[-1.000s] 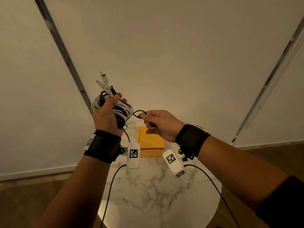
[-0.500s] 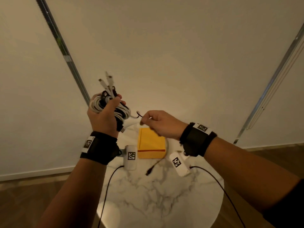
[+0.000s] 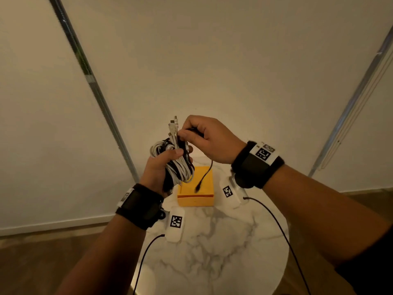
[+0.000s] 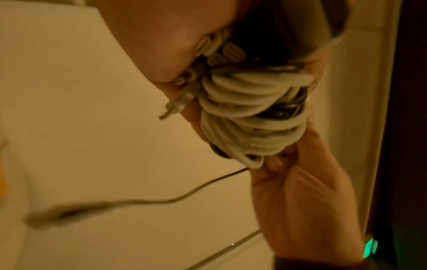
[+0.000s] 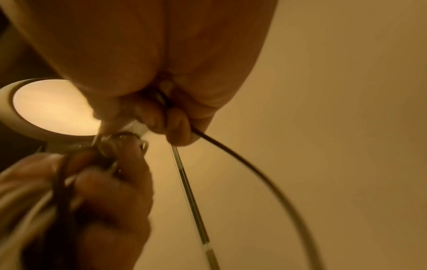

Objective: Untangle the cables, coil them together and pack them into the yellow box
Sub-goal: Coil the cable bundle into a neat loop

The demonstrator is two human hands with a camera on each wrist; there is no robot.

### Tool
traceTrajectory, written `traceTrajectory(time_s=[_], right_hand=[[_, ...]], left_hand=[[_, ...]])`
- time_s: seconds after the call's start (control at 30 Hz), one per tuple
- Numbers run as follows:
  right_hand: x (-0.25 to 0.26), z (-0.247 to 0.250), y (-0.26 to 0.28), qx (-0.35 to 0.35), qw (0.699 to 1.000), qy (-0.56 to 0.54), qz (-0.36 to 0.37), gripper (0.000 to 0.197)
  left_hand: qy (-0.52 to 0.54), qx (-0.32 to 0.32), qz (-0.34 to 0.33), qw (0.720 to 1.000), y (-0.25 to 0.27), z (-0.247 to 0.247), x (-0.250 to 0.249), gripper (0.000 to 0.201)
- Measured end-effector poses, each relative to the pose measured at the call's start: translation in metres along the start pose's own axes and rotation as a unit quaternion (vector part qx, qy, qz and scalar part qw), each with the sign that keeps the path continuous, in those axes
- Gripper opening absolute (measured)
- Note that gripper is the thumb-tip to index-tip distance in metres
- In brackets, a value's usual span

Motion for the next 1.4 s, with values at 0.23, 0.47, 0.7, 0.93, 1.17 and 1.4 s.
traceTrajectory(time_s=[0.23,0.47,0.7,0.93,1.17,1.4], right_hand=[[-0.013,-0.014,0.012,-0.105,0.968,-0.211,-0.082,0.022],[-0.030,-0.033,0.029,-0.082,0.989,-0.091,-0.080,0.020],[-0.033,-0.034,0.025,0.011,0.996,0.023,-0.090,0.041],[-0.025,-0.026,0.032,0.040,0.997,0.047,-0.046,0.034],[-0.024,-0.004,0.053,-0.029,0.997,0.017,-0.069,0.016],[-0.029,0.016,0.087,0.105,0.984,0.016,-0.142,0.035]], left_hand=[[0.125,-0.007,0.019,0.992,0.008,-0.011,0.015,0.051],[0.121,-0.121,-0.023,0.985,0.012,-0.005,0.013,0.017],[0.081,-0.212,-0.084,0.970,0.018,-0.003,0.012,0.022],[0.067,-0.234,-0.084,0.966,0.027,-0.022,0.015,0.023],[0.046,-0.255,-0.053,0.964,0.039,-0.041,0.027,0.019],[0.107,-0.258,-0.067,0.958,0.040,-0.038,0.009,0.026]])
Point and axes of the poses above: each hand's wrist, its own y-axis away from the middle knuckle, its own z-axis out of the back of the hand, x = y × z, the point moved 6 cm from there along -y, towards the middle knuckle, and after that the axes turned 8 degrees about -y, right-handed, at the moved point
